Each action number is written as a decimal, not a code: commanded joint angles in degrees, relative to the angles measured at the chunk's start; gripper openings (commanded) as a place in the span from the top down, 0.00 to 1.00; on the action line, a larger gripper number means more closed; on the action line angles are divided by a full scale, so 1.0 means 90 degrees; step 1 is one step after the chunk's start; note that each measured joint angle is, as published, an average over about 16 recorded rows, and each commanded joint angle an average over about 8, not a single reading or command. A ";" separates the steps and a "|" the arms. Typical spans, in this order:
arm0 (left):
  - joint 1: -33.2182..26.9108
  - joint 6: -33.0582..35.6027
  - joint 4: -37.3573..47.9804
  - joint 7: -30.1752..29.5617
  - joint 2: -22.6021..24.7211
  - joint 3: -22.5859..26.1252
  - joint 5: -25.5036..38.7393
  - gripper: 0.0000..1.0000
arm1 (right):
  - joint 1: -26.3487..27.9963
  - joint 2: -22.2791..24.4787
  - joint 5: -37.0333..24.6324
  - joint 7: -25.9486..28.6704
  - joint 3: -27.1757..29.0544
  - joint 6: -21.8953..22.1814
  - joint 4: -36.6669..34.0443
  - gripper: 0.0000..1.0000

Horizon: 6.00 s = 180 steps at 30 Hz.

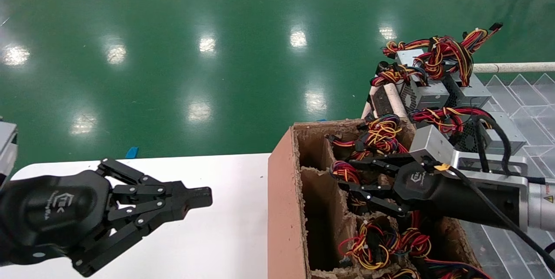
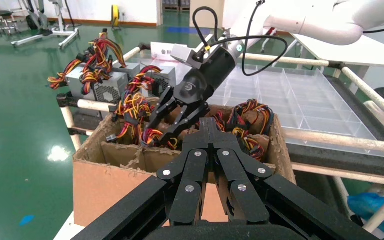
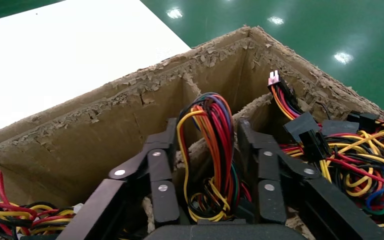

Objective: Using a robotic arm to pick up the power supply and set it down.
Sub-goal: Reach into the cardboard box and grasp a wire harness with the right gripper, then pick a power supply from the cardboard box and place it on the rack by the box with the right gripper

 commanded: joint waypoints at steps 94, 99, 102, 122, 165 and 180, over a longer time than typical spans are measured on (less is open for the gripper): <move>0.0000 0.0000 0.0000 0.0000 0.0000 0.0001 -0.0001 1.00 | -0.0411 0.2475 0.2045 -0.1341 0.1873 -0.0344 -0.1270 1.00; 0.0000 0.0000 0.0000 0.0001 0.0000 0.0001 -0.0001 1.00 | -0.0010 0.2167 0.1661 -0.1426 0.1693 -0.0097 -0.1233 1.00; 0.0000 0.0000 0.0000 0.0001 0.0000 0.0001 -0.0001 1.00 | 0.0286 0.2023 0.1415 -0.1414 0.1578 0.0020 -0.1313 1.00; 0.0000 0.0000 0.0000 0.0001 0.0000 0.0001 -0.0001 1.00 | 0.1424 0.1028 0.0468 -0.1789 0.0977 0.0079 -0.1883 1.00; -0.0001 -0.0001 0.0000 0.0001 -0.0001 0.0002 -0.0001 1.00 | 0.0641 0.1431 0.0402 -0.1986 0.0989 0.0076 -0.1382 0.00; -0.0001 -0.0001 0.0000 0.0001 -0.0001 0.0002 -0.0001 1.00 | 0.0186 0.1563 0.0979 -0.1838 0.1388 0.0503 -0.0626 0.00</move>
